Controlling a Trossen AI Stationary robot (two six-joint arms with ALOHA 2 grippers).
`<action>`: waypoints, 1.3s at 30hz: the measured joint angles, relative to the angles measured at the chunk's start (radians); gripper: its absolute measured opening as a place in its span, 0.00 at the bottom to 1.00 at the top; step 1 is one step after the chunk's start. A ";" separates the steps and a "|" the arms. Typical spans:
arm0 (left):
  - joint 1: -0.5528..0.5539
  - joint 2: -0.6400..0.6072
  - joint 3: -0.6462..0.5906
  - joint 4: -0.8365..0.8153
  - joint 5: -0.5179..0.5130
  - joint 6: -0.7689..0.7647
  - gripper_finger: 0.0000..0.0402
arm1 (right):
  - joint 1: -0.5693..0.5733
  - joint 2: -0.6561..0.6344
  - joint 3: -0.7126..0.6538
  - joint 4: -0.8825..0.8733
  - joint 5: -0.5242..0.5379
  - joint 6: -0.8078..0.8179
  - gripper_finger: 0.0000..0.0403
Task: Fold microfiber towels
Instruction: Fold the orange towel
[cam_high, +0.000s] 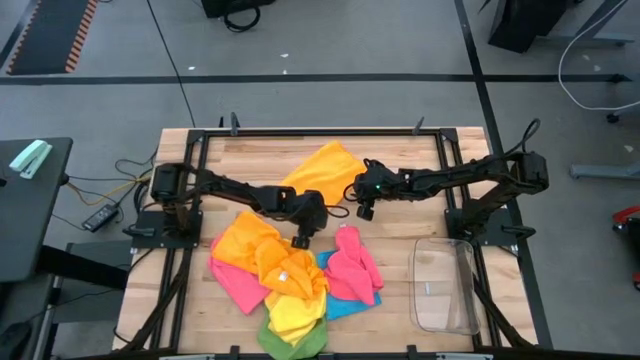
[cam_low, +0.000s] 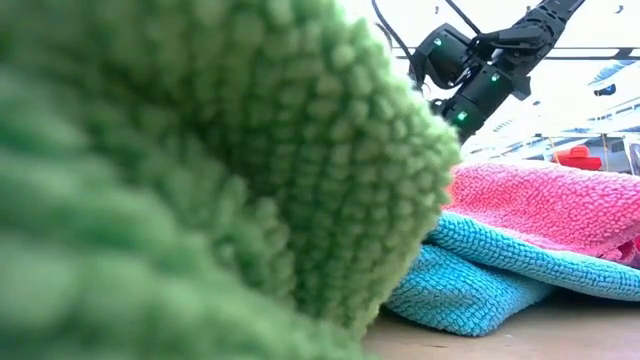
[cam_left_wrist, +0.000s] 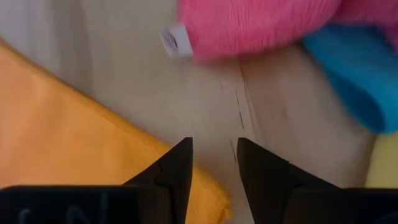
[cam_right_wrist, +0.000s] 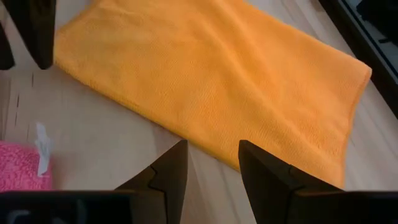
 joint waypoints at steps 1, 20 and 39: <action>0.000 -0.012 0.008 -0.003 -0.001 0.009 0.33 | 0.000 0.000 0.000 -0.004 0.000 0.000 0.38; 0.272 -0.082 -0.025 -0.412 -0.169 0.043 0.28 | 0.054 0.000 0.000 0.018 0.000 0.024 0.38; 0.040 -0.069 -0.022 -0.264 -0.005 0.032 0.23 | 0.054 0.000 0.000 0.046 -0.123 -0.024 0.38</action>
